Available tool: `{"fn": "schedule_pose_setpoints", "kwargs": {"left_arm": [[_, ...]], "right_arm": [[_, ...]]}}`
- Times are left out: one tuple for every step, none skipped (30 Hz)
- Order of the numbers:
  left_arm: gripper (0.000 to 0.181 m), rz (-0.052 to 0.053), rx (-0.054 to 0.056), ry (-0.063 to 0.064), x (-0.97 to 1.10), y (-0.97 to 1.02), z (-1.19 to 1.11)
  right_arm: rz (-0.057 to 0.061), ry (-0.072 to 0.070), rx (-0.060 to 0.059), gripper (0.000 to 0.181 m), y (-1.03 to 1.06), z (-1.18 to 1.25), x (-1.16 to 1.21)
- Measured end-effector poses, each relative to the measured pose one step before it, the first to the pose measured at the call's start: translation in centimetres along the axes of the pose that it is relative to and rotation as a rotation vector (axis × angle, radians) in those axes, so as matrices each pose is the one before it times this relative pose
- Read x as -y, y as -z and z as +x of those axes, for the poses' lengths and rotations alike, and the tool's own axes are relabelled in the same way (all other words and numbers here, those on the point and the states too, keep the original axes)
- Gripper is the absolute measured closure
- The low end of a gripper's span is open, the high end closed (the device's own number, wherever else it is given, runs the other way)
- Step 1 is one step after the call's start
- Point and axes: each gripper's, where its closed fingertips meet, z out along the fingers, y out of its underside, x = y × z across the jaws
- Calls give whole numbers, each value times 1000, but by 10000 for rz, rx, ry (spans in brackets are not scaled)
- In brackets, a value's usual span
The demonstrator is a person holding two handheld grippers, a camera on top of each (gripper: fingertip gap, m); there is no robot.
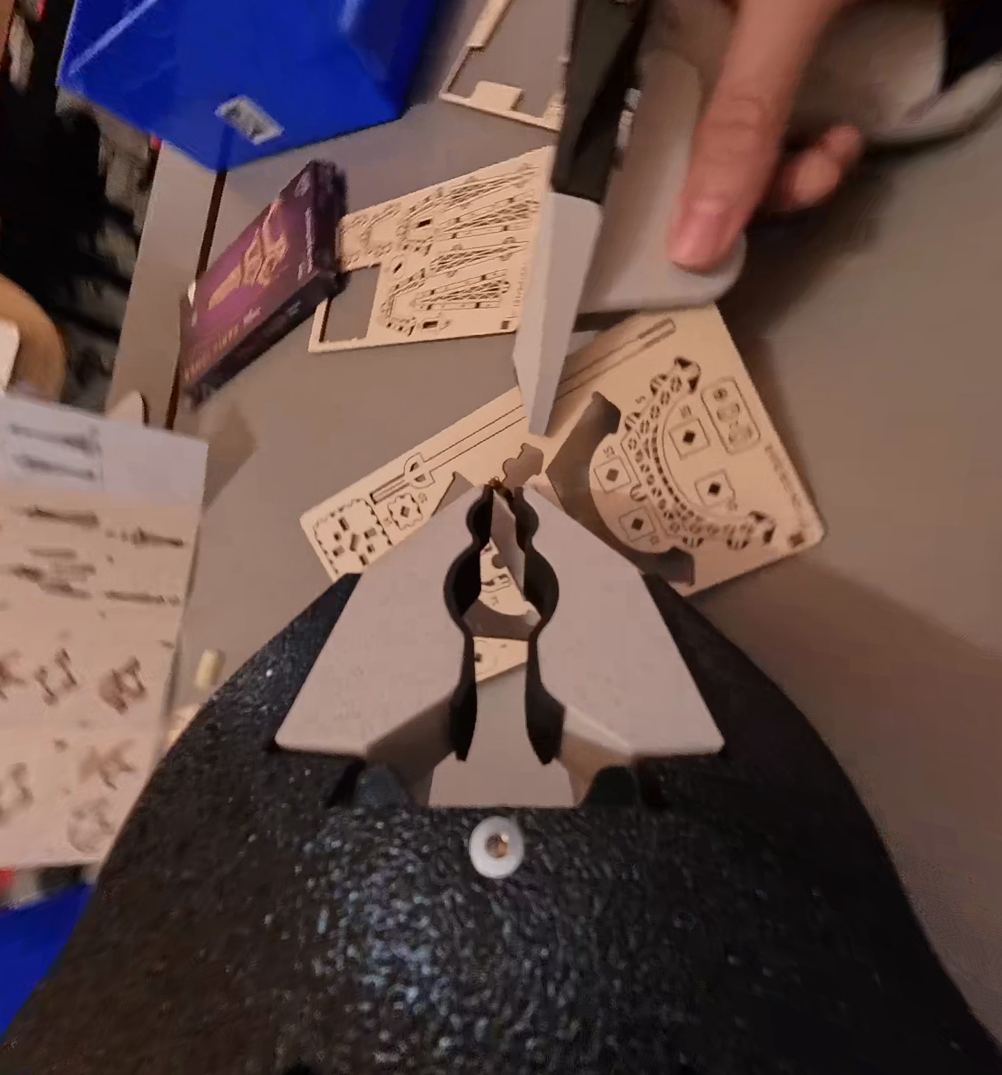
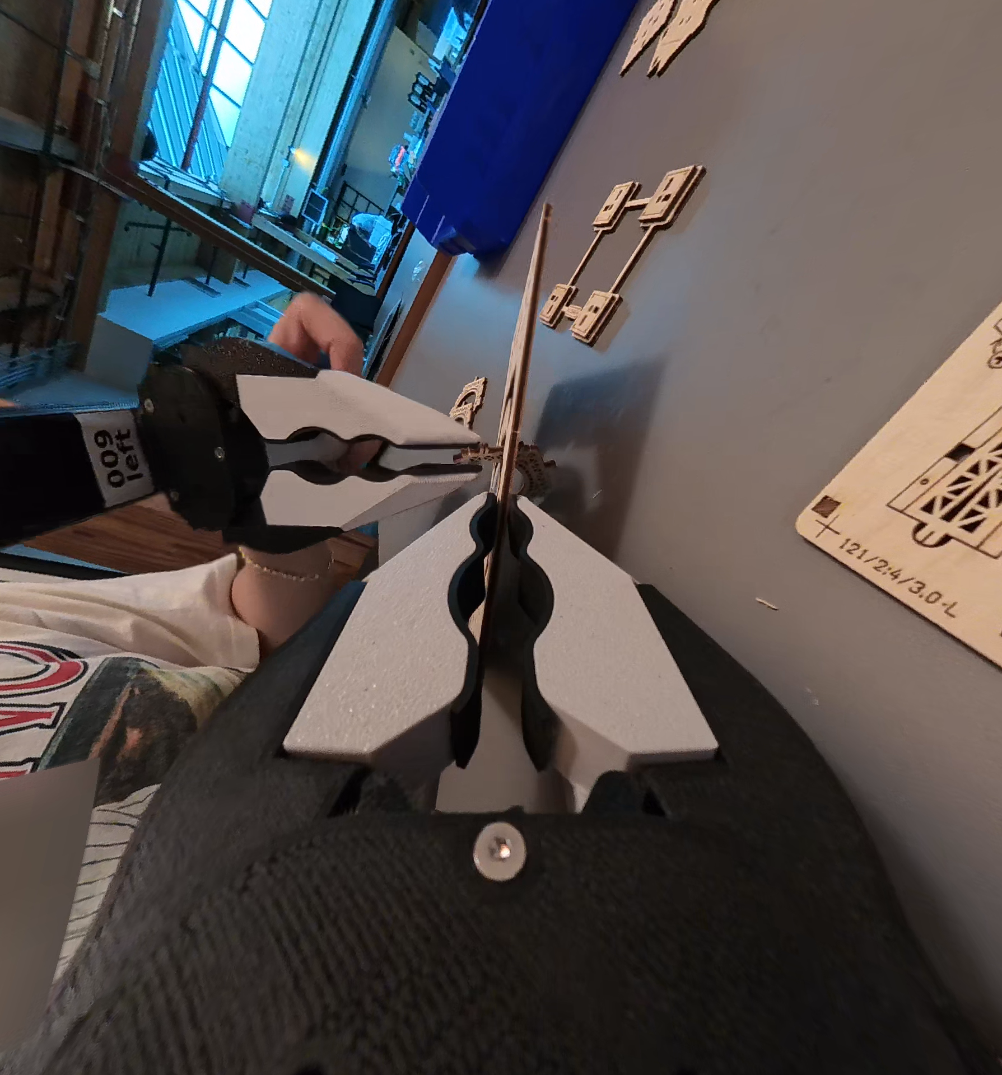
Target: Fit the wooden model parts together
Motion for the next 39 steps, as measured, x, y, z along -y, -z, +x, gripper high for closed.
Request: {"fn": "schedule_pose_setpoints", "kwargs": {"left_arm": [[176, 82, -149, -774, -128, 24, 15], [176, 152, -278, -665, -10, -4, 232], [176, 219, -256, -607, 92, 20, 194], [176, 150, -94, -503, -5, 45, -39], [176, 181, -91, -430, 56, 55, -26], [176, 270, -110, -393, 173, 41, 24], [176, 323, -113, -372, 207, 43, 52], [177, 331, -190, -303, 224, 25, 195], [177, 285, -226, -186, 181, 52, 176], [177, 226, -144, -64, 100, 89, -51], [177, 239, -111, -38, 156, 153, -129], [177, 266, -216, -84, 304, 212, 44], [177, 210, -245, -112, 348, 180, 119], [177, 142, -184, -176, 288, 140, 79], [177, 83, -171, -219, 172, 92, 76], [177, 57, -262, -145, 88, 45, 194], [177, 13, -356, -78, 52, -3, 332], [177, -38, -391, -103, 49, -73, 446], [176, -145, -237, -109, -50, -113, 264], [174, -322, 42, -69, -274, -102, -84], [169, -457, 323, -12, -496, -109, -429], [169, -453, 320, -28, -531, -11, -394], [173, -208, 166, 14, -228, 88, -143], [172, 108, 94, 197, 200, 198, -36], [167, 245, 137, 409, 407, 312, -168], [166, 279, 96, 508, 442, 356, -123], [172, 301, -108, 519, 428, 326, 172], [181, 253, -120, 499, 316, 185, 188], [181, 122, 115, 402, 106, 70, -122], [176, 49, 231, 215, -3, 69, -219], [167, 8, 366, 132, -27, 158, -339], [162, -33, 485, 216, -57, 247, -507], [160, 19, 372, 381, 37, 313, -321], [160, 125, 44, 528, 199, 296, 235], [161, 155, -88, 589, 243, 188, 560], [160, 6, 28, 526, -28, 76, 539], [159, -211, 198, 449, -461, -25, 360], [159, -335, 314, 463, -724, -113, 180], [158, -343, 354, 431, -763, -157, 105]], "right_arm": [[-77, 9, -7, 180, -55, 2, -111], [-66, 16, 1, 179, -40, -16, -85], [-107, 39, 61, 179, -66, -112, -165], [-32, 55, 85, 180, -10, -170, -39], [24, -5, 23, 180, 42, -24, 31], [1, -29, 71, 180, 22, -73, 10], [-1, -20, 152, 180, 49, -199, 8], [-21, -59, 204, 181, 66, -246, -30], [-72, -79, 180, 180, 48, -199, -97], [-35, -47, 139, 179, 20, -172, -36], [36, -25, 97, 180, 43, -116, 76], [5, -45, 162, 180, 53, -192, 27], [-67, -57, 263, 180, 47, -330, -81], [-57, -52, 222, 180, 59, -279, -84], [-11, -21, 136, 180, 48, -182, -19], [-66, 6, 57, 180, -14, -87, -106], [-164, 51, 1, 180, -105, -36, -268], [-214, 95, -51, 180, -159, -7, -351], [-220, 111, -101, 180, -185, 66, -356], [-112, 81, -180, 180, -139, 198, -180], [46, 3, -224, 181, -28, 315, 64], [136, -60, -158, 181, 63, 279, 196], [188, -73, -35, 181, 127, 103, 288], [179, -75, 73, 181, 162, -47, 279], [176, -69, 98, 180, 155, -86, 273], [204, -56, 37, 181, 166, -10, 303], [158, -13, 45, 180, 121, -54, 234], [28, 40, 233, 180, 78, -356, 27], [-44, 33, 301, 180, 49, -447, -67], [20, -13, 147, 180, 48, -204, 43], [129, -56, -86, 180, 81, 158, 188], [174, -43, -199, 180, 82, 320, 258], [143, 12, -167, 181, 64, 228, 189], [121, 39, -160, 181, 41, 202, 158], [150, 25, -273, 181, 35, 363, 196], [174, 20, -402, 180, 36, 547, 218], [148, 48, -362, 180, 22, 457, 169], [147, 79, -245, 180, 15, 295, 172], [169, 83, -156, 181, 52, 124, 188]]}}
